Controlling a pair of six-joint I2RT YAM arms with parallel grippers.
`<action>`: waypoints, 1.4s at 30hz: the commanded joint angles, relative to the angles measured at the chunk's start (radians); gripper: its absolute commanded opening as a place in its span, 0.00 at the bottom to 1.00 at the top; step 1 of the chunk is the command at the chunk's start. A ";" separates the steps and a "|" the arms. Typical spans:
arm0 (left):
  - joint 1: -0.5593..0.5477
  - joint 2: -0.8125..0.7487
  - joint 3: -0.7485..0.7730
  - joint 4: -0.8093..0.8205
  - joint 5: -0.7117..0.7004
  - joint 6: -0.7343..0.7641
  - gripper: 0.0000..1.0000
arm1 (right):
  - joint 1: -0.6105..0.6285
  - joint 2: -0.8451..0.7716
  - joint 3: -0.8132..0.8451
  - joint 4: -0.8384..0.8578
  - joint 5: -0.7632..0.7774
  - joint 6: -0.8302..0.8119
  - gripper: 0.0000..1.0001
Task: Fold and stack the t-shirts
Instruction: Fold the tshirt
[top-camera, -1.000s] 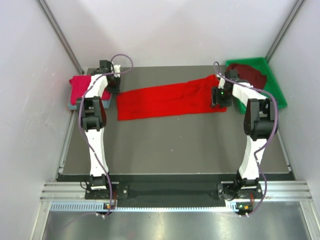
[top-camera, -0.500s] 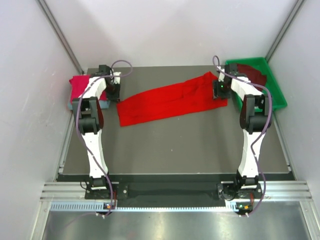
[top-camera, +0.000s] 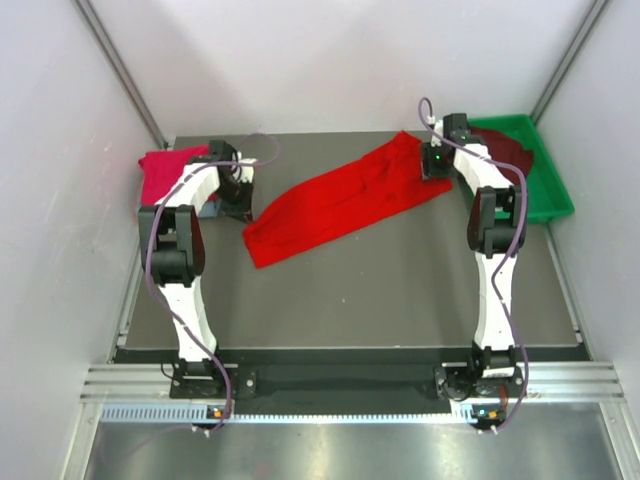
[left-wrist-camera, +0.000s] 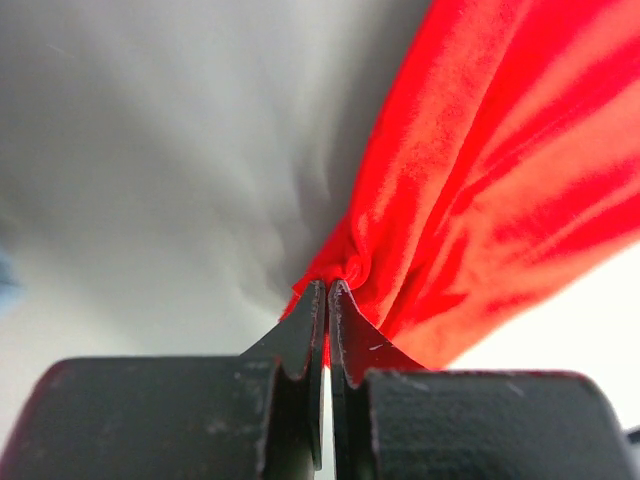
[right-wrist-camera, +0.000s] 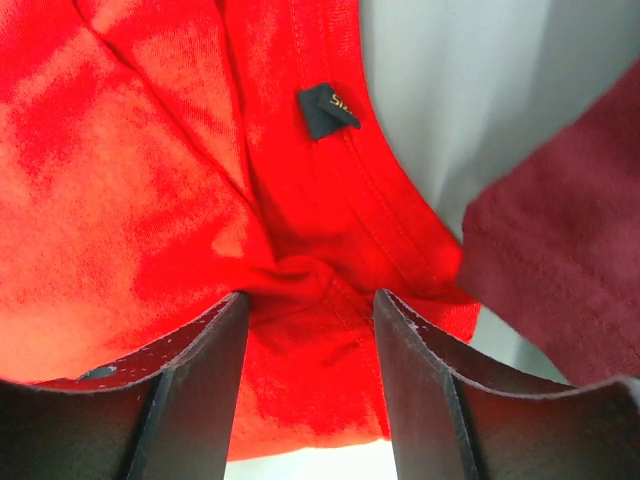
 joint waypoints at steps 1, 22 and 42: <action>-0.014 -0.096 -0.057 -0.022 0.035 -0.003 0.00 | 0.027 0.035 0.080 0.033 0.014 -0.012 0.54; 0.041 -0.059 -0.014 -0.040 -0.027 0.041 0.00 | -0.084 -0.266 -0.191 0.001 -0.062 0.146 0.60; 0.033 -0.099 -0.042 -0.079 -0.054 0.063 0.00 | -0.105 -0.070 -0.085 0.018 -0.107 0.193 0.54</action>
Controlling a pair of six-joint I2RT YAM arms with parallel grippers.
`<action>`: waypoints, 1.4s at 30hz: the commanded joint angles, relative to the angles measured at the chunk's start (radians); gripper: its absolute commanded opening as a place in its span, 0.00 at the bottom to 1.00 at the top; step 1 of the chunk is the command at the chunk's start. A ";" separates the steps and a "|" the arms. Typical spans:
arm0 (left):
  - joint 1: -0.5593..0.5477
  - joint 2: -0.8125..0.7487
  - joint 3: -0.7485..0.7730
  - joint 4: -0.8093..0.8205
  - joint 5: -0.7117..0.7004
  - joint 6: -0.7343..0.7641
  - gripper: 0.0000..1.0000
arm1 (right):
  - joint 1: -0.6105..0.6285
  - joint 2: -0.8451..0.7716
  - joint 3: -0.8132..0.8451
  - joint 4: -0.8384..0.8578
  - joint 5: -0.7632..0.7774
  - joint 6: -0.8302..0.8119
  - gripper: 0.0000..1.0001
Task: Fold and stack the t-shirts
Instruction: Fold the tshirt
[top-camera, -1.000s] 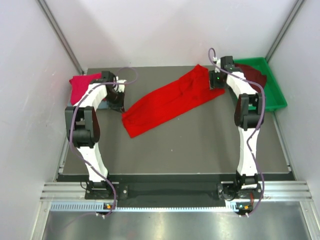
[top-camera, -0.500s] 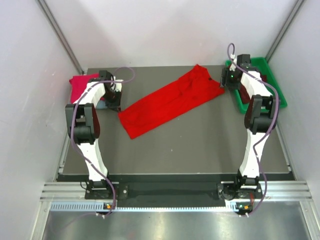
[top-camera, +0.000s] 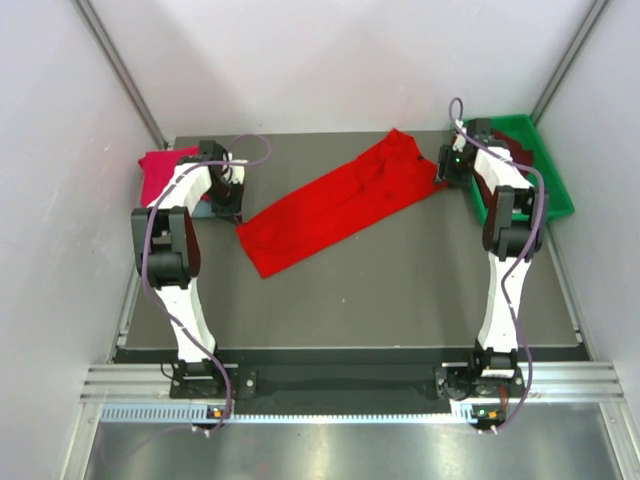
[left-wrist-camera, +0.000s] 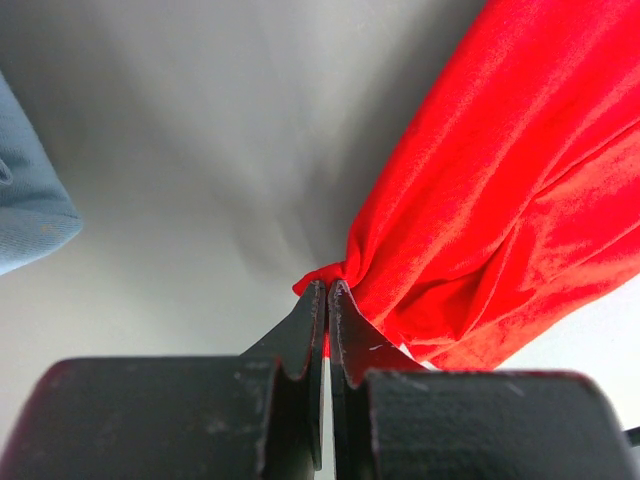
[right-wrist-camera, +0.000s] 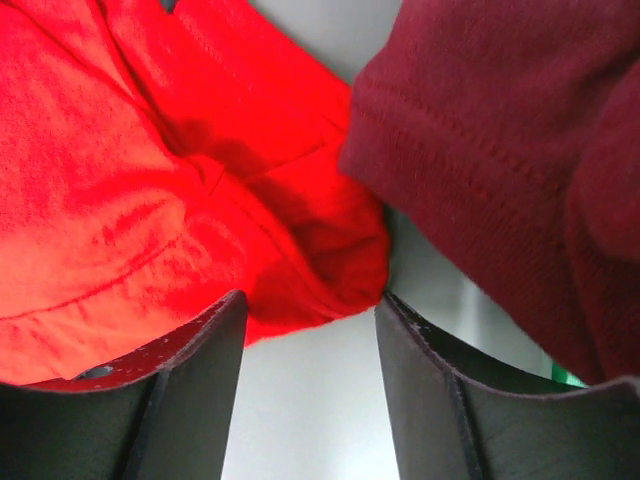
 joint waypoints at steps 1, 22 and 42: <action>0.001 -0.057 -0.010 -0.034 -0.015 0.023 0.00 | -0.003 0.024 0.053 0.022 0.014 0.024 0.52; -0.058 -0.312 -0.361 -0.108 0.034 0.044 0.00 | 0.044 0.328 0.550 0.180 0.046 0.089 0.03; -0.064 -0.313 0.076 -0.111 0.022 0.041 0.38 | 0.032 -0.011 0.308 0.096 0.019 0.064 0.78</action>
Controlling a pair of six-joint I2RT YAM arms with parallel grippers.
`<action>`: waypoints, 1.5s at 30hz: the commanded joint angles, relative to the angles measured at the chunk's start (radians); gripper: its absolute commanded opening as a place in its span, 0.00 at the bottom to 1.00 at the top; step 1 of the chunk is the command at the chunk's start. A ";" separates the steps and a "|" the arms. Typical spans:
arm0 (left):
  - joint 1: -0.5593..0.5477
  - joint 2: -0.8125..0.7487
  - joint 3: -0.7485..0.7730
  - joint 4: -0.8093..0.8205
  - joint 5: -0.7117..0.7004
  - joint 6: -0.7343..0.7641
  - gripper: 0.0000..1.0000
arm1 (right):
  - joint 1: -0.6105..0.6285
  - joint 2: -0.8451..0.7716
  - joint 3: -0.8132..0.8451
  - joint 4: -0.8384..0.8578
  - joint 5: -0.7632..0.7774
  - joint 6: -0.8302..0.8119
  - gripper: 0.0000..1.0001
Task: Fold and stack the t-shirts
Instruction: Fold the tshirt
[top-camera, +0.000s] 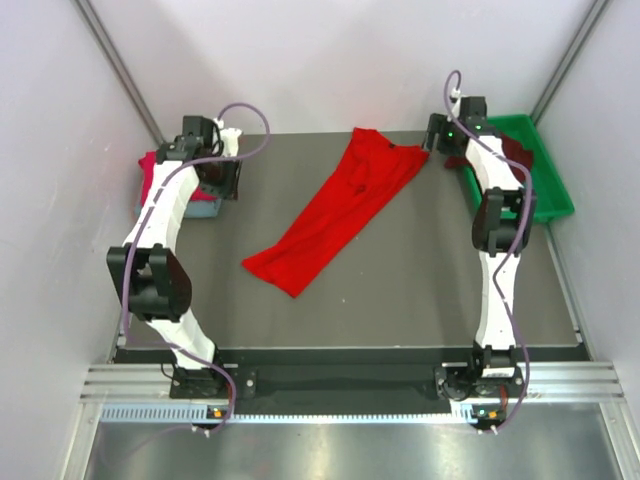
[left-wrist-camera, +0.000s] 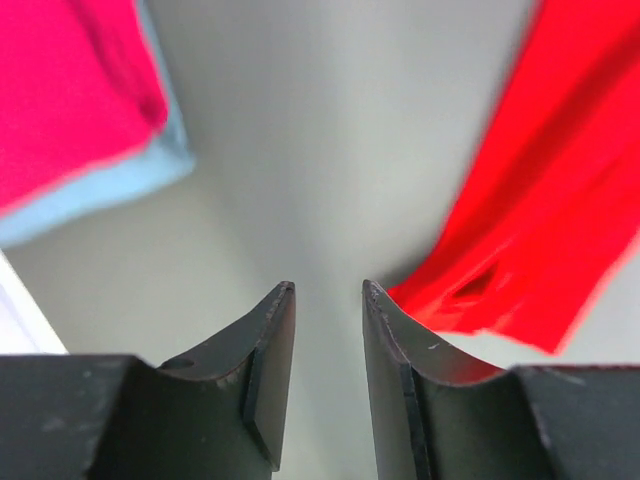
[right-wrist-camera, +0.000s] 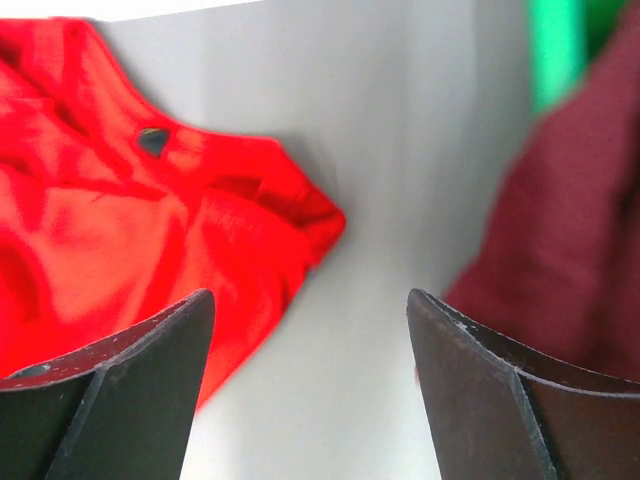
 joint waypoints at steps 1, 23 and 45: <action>-0.008 -0.028 0.078 -0.081 0.190 -0.010 0.38 | -0.021 -0.192 -0.053 -0.009 -0.061 0.009 0.79; -0.173 0.142 -0.123 -0.390 0.352 0.250 0.32 | 0.130 -0.138 -0.024 0.011 -0.109 0.029 0.79; -0.307 0.361 -0.034 -0.331 0.309 0.171 0.31 | 0.171 0.038 0.061 0.083 -0.176 0.111 0.79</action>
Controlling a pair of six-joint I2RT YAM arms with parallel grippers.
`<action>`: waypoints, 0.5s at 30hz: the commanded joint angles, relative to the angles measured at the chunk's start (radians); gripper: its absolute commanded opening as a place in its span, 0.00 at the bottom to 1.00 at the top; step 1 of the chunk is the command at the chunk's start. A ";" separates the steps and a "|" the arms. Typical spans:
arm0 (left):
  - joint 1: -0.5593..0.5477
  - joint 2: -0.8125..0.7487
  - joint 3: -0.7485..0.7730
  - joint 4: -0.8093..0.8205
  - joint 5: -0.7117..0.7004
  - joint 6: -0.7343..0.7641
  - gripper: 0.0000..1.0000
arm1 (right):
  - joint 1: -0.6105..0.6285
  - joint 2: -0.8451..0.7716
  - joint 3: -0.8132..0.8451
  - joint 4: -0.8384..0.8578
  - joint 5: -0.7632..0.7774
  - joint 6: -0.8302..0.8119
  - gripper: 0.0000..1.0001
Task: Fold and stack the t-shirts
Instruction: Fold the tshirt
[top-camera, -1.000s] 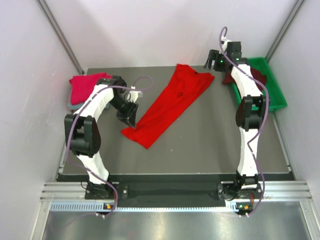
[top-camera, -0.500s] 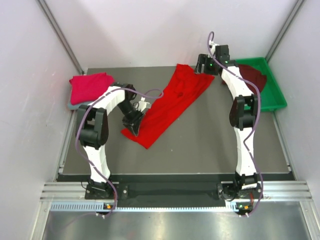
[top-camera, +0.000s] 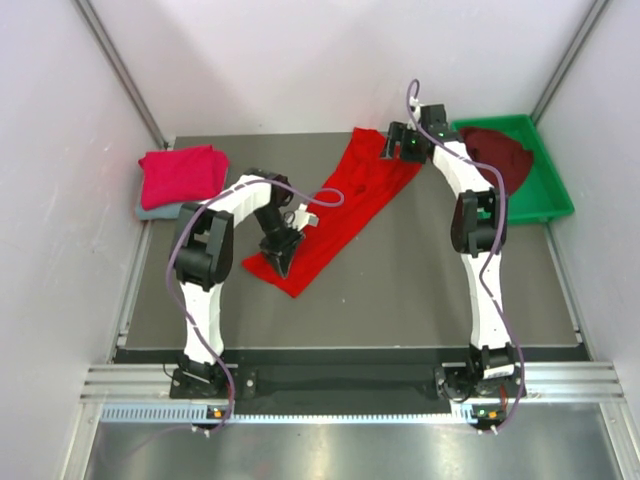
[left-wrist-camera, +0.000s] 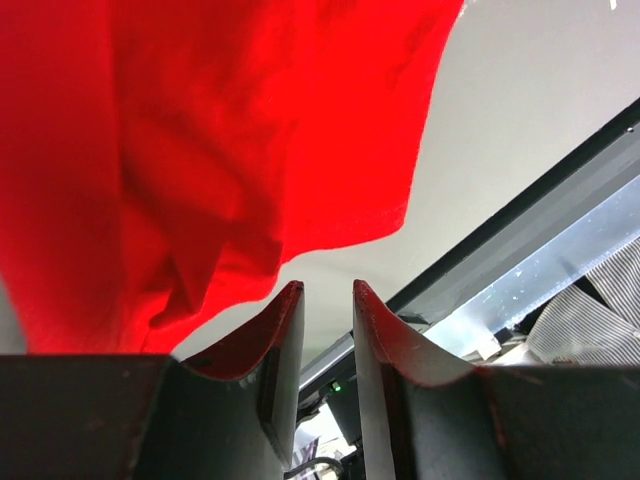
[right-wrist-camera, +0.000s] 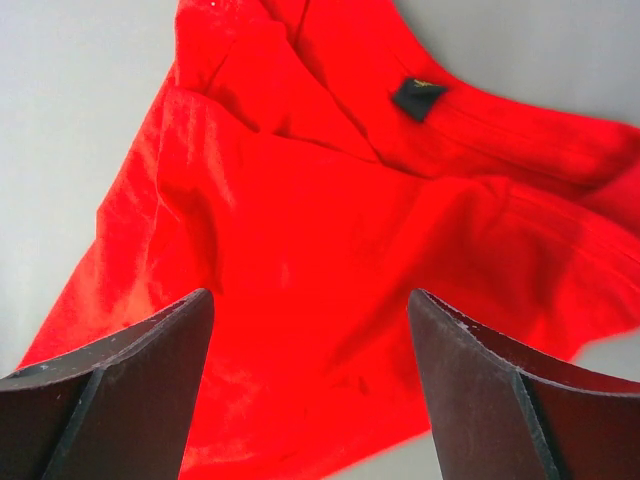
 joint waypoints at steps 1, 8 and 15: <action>-0.021 0.022 0.038 0.001 -0.009 -0.026 0.31 | 0.019 0.032 0.069 0.055 -0.038 0.034 0.79; -0.059 0.074 0.040 -0.001 -0.032 -0.068 0.31 | 0.021 0.094 0.106 0.070 -0.052 0.069 0.79; -0.105 0.129 0.047 0.009 -0.051 -0.080 0.31 | 0.014 0.117 0.125 0.081 -0.084 0.106 0.79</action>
